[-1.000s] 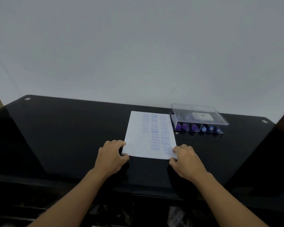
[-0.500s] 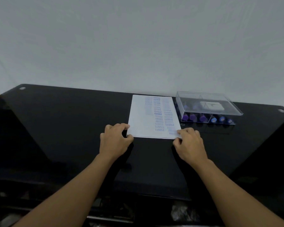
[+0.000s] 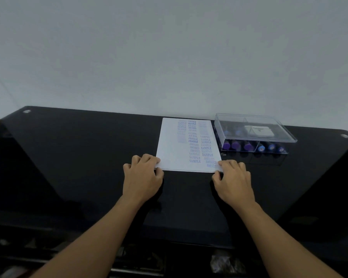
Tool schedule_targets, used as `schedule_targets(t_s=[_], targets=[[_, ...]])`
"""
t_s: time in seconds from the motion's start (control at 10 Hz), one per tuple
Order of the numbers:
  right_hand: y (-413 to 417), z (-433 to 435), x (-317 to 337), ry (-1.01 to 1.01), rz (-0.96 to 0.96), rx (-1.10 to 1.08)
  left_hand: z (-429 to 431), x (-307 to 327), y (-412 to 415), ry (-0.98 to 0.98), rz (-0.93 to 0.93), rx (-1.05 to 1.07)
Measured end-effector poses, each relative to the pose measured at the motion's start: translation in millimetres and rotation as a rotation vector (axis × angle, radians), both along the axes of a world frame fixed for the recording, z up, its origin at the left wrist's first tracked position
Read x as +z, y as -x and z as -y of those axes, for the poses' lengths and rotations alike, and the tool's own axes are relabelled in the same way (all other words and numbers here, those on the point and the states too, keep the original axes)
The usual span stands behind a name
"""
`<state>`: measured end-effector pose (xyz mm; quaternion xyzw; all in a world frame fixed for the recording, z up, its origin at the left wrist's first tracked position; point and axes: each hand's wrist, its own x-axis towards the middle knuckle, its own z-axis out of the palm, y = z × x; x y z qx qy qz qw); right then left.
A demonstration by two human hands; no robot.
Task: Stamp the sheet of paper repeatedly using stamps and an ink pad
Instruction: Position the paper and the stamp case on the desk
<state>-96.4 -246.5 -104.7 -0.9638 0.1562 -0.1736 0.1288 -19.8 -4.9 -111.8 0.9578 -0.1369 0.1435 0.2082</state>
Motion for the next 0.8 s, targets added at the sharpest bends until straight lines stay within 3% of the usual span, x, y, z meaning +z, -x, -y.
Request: schedule_targets(t_s=[0.5,0.6,0.7,0.8], targets=[[8,-10,10,0.034,-0.098,0.007,-3,-5,9,-0.047,0.027,-0.018],[3,-9,20,-0.024,-0.092,0.031,0,7,4,-0.046,-0.065,-0.017],[9,-12,8,0.069,-0.027,0.035,2,10,-4,-0.090,-0.068,0.007],[-4,-16,36,-0.044,-0.056,-0.060,7,20,-7,-0.047,-0.053,0.076]])
